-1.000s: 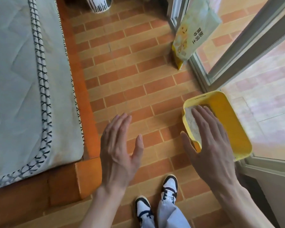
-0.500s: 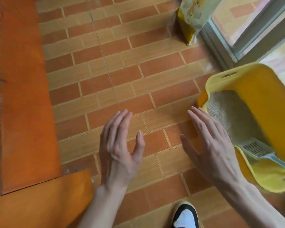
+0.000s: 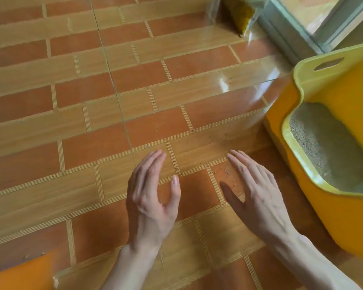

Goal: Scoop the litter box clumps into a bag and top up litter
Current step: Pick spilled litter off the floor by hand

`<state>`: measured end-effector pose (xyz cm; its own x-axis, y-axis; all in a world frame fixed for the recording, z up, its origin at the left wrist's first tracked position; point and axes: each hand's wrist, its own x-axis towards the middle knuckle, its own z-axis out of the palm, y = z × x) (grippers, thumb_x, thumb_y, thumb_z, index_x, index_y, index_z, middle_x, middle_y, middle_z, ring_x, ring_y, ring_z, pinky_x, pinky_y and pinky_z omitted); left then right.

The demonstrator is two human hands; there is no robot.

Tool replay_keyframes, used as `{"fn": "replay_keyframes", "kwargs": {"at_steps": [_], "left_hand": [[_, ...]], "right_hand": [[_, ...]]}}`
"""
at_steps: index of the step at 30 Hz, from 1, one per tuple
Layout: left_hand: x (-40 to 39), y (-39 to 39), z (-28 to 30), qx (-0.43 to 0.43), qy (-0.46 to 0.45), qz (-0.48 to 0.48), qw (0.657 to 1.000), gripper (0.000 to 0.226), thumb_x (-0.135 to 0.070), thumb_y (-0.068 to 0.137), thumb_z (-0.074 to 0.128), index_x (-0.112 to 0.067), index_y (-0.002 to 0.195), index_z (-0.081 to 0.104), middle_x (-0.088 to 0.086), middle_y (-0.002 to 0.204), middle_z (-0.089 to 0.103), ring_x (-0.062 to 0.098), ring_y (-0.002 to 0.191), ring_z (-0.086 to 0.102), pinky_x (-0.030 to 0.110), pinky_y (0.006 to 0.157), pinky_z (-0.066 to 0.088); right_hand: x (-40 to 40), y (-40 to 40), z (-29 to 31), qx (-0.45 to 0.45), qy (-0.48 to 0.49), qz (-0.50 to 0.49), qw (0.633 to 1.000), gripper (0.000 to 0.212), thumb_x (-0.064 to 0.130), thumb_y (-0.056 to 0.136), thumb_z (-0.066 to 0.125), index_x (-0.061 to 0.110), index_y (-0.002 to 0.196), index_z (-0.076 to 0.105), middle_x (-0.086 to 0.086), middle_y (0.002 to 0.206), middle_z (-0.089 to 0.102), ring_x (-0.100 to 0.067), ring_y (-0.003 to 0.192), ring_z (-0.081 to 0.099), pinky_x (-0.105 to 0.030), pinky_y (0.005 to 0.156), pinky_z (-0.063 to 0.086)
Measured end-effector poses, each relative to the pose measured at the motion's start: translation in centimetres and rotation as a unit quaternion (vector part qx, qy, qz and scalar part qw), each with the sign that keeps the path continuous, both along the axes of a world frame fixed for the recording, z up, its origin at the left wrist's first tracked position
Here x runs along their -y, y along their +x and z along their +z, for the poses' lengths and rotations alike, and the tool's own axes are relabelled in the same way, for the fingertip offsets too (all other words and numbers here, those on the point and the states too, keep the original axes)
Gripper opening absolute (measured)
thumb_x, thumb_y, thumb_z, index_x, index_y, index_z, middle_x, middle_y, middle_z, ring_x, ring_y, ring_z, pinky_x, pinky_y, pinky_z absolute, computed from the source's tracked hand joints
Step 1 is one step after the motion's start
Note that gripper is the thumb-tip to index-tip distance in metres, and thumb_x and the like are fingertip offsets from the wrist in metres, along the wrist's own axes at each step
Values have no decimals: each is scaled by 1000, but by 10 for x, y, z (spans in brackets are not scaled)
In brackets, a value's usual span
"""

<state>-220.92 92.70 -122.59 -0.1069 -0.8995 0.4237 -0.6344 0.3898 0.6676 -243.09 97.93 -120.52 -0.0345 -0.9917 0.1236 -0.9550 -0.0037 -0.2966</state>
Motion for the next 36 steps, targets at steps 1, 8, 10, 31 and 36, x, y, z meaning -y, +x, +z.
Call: {"fn": "replay_keyframes", "kwargs": {"at_steps": [1, 8, 10, 31, 36], "left_hand": [[0, -2, -5, -13, 6, 1, 1000, 44, -26, 99, 56, 0, 135, 62, 8, 141, 62, 22, 134, 56, 45, 110, 47], [-5, -1, -18, -171, 119, -22, 978, 48, -32, 101, 47, -6, 141, 57, 2, 145, 60, 15, 138, 54, 32, 113, 43], [-7, 0, -17, -297, 169, 2, 940, 51, -34, 101, 45, -3, 139, 57, 3, 142, 63, 16, 135, 57, 31, 111, 46], [6, 38, -1, -574, 323, 133, 740, 47, -38, 112, 30, -10, 129, 63, 7, 124, 75, 19, 120, 69, 41, 110, 49], [4, 37, 6, -587, 340, 139, 721, 47, -39, 112, 31, -9, 129, 63, 8, 123, 75, 19, 118, 70, 40, 110, 49]], "right_hand": [[-1, -2, -6, -5, 1, 7, 1000, 63, 42, 97, 61, 14, 151, 44, -3, 156, 45, -18, 149, 36, -35, 117, 32], [-2, -4, -28, -14, -6, 31, 999, 57, 48, 102, 48, 16, 150, 47, -1, 153, 49, -18, 144, 42, -39, 115, 35], [0, -1, -31, -23, -2, 36, 999, 54, 45, 101, 51, 15, 146, 51, -4, 145, 56, -22, 134, 51, -39, 109, 39], [36, 88, -44, -197, 37, 262, 944, 23, 17, 100, 31, 13, 97, 54, -8, 83, 56, -27, 69, 51, -40, 67, 39], [40, 93, -39, -200, 33, 272, 941, 23, 11, 97, 31, 12, 88, 52, -6, 72, 53, -25, 61, 49, -38, 65, 38]]}}
